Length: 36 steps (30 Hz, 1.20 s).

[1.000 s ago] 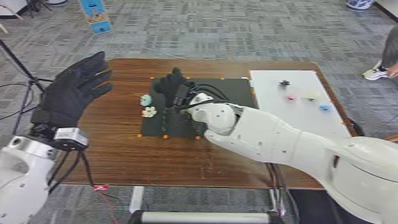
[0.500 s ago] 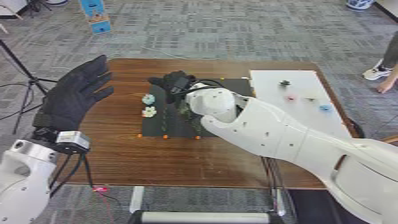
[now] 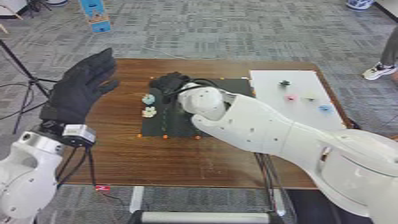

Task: Arrange flowers

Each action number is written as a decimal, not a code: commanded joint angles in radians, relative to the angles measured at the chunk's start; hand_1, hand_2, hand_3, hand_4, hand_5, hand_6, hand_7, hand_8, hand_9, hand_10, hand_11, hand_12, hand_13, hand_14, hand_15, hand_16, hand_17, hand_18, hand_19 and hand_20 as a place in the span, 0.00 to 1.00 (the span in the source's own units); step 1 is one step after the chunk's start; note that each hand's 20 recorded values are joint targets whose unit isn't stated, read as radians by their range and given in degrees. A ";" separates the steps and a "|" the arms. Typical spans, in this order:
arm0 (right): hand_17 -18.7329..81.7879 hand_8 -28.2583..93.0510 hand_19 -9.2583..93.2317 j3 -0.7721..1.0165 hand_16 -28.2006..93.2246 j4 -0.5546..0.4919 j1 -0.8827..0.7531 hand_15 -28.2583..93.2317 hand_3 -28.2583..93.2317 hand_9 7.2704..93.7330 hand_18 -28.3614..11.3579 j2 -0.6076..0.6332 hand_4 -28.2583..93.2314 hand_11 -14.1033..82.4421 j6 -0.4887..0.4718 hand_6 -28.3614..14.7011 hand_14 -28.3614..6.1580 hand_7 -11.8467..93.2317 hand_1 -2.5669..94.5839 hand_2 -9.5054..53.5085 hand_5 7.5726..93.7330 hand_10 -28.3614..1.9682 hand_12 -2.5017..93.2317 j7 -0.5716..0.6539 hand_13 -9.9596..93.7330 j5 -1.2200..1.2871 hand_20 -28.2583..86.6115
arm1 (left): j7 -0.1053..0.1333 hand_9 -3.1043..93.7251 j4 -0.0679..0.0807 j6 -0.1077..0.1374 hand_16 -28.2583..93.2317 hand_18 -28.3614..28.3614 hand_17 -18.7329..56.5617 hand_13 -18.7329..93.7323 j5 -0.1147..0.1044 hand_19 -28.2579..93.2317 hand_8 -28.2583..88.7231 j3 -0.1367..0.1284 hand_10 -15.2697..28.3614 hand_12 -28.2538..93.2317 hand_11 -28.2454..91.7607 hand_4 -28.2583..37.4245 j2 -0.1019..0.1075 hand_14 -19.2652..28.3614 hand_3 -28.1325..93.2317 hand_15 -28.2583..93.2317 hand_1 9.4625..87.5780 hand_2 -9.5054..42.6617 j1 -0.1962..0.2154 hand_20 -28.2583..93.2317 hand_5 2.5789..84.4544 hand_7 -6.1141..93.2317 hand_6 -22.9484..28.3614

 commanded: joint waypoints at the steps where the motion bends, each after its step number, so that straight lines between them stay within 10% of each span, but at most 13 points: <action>1: 0.68 0.09 1.00 -0.022 0.53 -0.026 0.046 0.96 1.00 0.80 0.18 -0.043 0.10 0.79 -0.013 0.75 0.65 0.32 0.38 0.32 0.18 0.64 0.44 0.019 0.83 -0.011 0.90 | 0.007 0.22 0.008 -0.007 0.31 0.80 0.14 0.30 0.001 0.44 0.13 0.017 0.62 0.32 0.42 0.00 0.021 0.62 0.77 0.27 0.19 0.00 -0.041 0.34 0.26 0.26 0.50; 5: 0.66 0.10 1.00 -0.024 0.54 -0.016 0.037 0.97 0.99 0.79 0.19 -0.058 0.10 0.83 -0.050 0.78 0.65 0.29 0.33 0.55 0.21 0.61 0.39 0.016 0.83 -0.020 0.91 | -0.002 0.22 0.020 -0.014 0.28 0.80 0.15 0.29 -0.001 0.42 0.13 0.041 0.66 0.29 0.45 0.00 0.026 0.66 0.77 0.34 0.19 0.00 -0.074 0.35 0.27 0.26 0.51; 22: 0.67 0.13 1.00 -0.015 0.53 0.041 -0.009 0.98 0.99 0.81 0.15 -0.074 0.13 0.85 -0.136 0.77 0.61 0.25 0.30 0.63 0.25 0.55 0.36 0.044 0.84 -0.034 0.92 | -0.006 0.21 0.038 -0.034 0.35 0.85 0.06 0.27 -0.002 0.48 0.16 0.070 0.51 0.43 0.29 0.00 0.023 0.65 0.78 0.22 0.17 0.01 -0.114 0.33 0.24 0.25 0.46; 36: 0.68 0.15 1.00 -0.080 0.52 -0.076 0.039 0.98 1.00 0.84 0.11 0.019 0.14 0.83 -0.109 0.77 0.58 0.23 0.31 0.59 0.34 0.54 0.36 -0.035 0.85 -0.097 0.92 | -0.001 0.21 -0.008 0.000 0.37 0.82 0.07 0.24 -0.001 0.45 0.16 -0.024 0.43 0.52 0.20 0.00 0.004 0.57 0.80 0.20 0.16 0.00 0.008 0.32 0.22 0.26 0.42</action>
